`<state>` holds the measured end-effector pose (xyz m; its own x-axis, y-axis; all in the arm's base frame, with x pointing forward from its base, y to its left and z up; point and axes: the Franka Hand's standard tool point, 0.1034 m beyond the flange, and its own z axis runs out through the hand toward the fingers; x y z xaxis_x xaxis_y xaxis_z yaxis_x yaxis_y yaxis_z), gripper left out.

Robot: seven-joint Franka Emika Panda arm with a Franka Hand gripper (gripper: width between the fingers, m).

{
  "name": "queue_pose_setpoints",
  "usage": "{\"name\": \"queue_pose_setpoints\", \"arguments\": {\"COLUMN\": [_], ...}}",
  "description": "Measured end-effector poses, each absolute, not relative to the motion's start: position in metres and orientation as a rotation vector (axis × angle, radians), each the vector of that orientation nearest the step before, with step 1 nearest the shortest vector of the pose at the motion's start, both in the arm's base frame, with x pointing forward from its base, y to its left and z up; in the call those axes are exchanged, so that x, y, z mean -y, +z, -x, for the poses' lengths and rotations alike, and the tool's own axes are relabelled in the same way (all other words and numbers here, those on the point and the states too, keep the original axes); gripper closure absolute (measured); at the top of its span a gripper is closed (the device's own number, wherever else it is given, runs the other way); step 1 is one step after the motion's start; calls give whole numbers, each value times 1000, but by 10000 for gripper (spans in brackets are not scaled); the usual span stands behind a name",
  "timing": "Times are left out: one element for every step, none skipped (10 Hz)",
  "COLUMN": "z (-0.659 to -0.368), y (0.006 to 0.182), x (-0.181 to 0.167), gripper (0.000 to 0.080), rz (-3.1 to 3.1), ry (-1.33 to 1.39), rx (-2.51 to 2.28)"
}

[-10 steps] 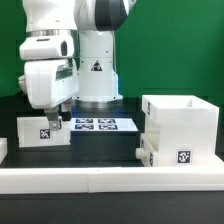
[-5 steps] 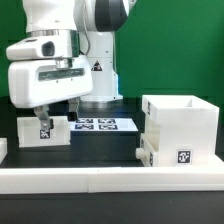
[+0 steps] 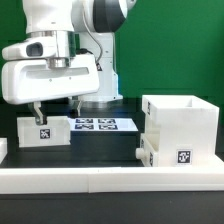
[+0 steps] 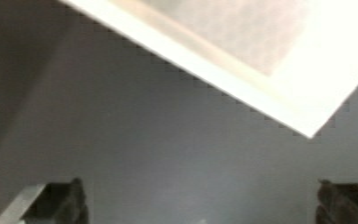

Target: Assemble drawer

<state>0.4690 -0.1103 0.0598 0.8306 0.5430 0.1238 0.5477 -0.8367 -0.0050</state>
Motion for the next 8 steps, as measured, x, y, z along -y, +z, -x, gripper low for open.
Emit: {"name": "queue_pose_setpoints", "arguments": {"z": [-460,-451,-443,-438,-439,-438,-438,-436], "y": [64,68,69,67,66,66,66,64], "x": [114,117,117,118,118,118,118,117], "gripper": [151,151,151,151,151,151,151,151], "rz": [2988,2996,2999,2997,2996,2996,2996,3008], "ry": [-179,-173,-167,-157,-156,-155,-155,-157], "rx": [808,794,792,783,785,785,784,735]}}
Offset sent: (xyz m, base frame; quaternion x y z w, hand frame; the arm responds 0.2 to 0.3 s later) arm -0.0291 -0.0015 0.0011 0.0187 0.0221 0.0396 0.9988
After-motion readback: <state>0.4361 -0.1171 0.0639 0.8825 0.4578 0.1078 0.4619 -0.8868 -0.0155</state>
